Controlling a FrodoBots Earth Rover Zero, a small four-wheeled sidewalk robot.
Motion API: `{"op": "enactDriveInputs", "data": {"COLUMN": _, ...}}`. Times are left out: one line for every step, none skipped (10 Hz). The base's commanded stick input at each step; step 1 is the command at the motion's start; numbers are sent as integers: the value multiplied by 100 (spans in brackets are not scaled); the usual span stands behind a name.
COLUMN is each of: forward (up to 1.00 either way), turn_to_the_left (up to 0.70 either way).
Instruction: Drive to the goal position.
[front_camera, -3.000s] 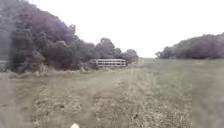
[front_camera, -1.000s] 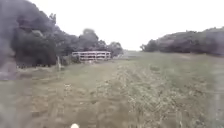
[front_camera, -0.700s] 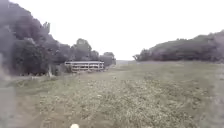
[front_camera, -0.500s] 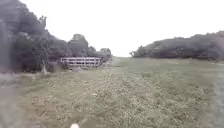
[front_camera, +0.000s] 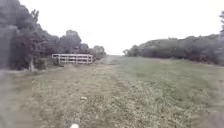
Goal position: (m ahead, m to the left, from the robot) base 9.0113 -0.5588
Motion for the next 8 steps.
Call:
{"op": "enactDriveInputs", "data": {"forward": 70, "turn_to_the_left": 0}}
{"op": "enactDriveInputs", "data": {"forward": 70, "turn_to_the_left": 0}}
{"op": "enactDriveInputs", "data": {"forward": 70, "turn_to_the_left": 0}}
{"op": "enactDriveInputs", "data": {"forward": 70, "turn_to_the_left": 0}}
{"op": "enactDriveInputs", "data": {"forward": 70, "turn_to_the_left": 0}}
{"op": "enactDriveInputs", "data": {"forward": 70, "turn_to_the_left": 0}}
{"op": "enactDriveInputs", "data": {"forward": 70, "turn_to_the_left": 0}}
{"op": "enactDriveInputs", "data": {"forward": 70, "turn_to_the_left": 0}}
